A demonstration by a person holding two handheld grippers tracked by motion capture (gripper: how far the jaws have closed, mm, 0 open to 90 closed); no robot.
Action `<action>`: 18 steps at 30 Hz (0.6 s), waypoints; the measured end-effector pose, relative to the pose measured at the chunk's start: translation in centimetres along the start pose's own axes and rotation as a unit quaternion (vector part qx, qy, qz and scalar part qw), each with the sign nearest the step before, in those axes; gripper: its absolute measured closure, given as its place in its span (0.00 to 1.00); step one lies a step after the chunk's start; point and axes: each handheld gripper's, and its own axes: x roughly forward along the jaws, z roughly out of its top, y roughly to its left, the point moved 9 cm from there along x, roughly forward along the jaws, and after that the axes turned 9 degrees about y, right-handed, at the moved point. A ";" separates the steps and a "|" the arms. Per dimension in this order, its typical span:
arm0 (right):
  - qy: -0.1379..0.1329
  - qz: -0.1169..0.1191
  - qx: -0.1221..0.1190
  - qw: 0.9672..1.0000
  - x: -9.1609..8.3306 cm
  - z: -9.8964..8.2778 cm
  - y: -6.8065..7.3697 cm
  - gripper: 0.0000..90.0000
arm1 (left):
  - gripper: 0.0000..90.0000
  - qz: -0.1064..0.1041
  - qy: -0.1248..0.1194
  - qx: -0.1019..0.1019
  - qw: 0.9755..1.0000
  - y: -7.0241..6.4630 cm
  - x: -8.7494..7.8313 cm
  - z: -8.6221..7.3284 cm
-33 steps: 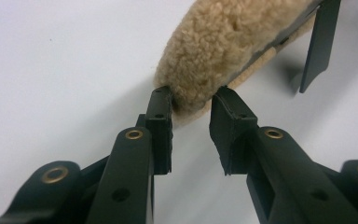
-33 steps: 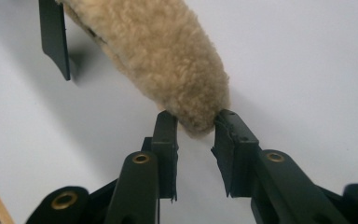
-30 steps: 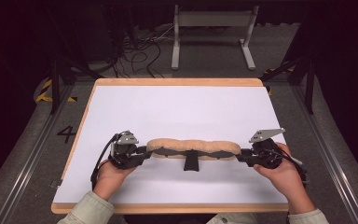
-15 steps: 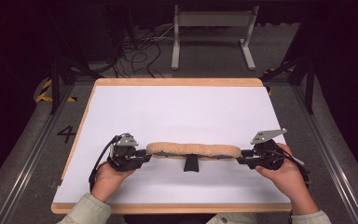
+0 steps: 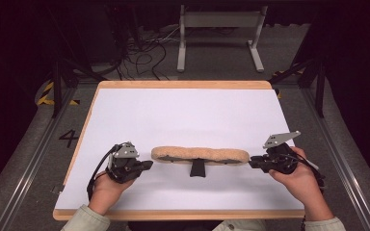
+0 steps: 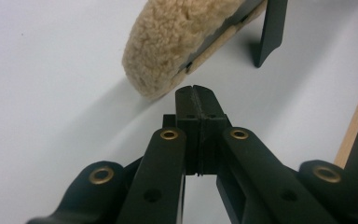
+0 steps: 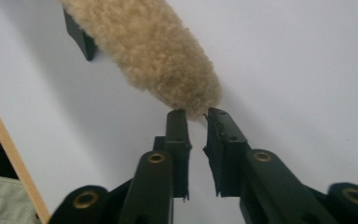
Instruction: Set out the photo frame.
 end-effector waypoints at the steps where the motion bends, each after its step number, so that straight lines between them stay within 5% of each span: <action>1: 0.001 -0.005 0.001 1.000 -0.1 -0.1 -0.2 0.92 | 1.00 -0.005 0.001 0.001 1.000 -0.1 0.2 0.0; 8: -0.012 -0.017 0.015 1.000 -0.5 -0.3 -1.1 0.98 | 1.00 -0.019 0.012 0.008 1.000 -0.6 1.0 0.2; 18: -0.039 -0.033 0.022 0.998 -0.1 0.7 -1.6 1.00 | 1.00 -0.003 0.062 0.004 0.998 0.1 3.8 0.0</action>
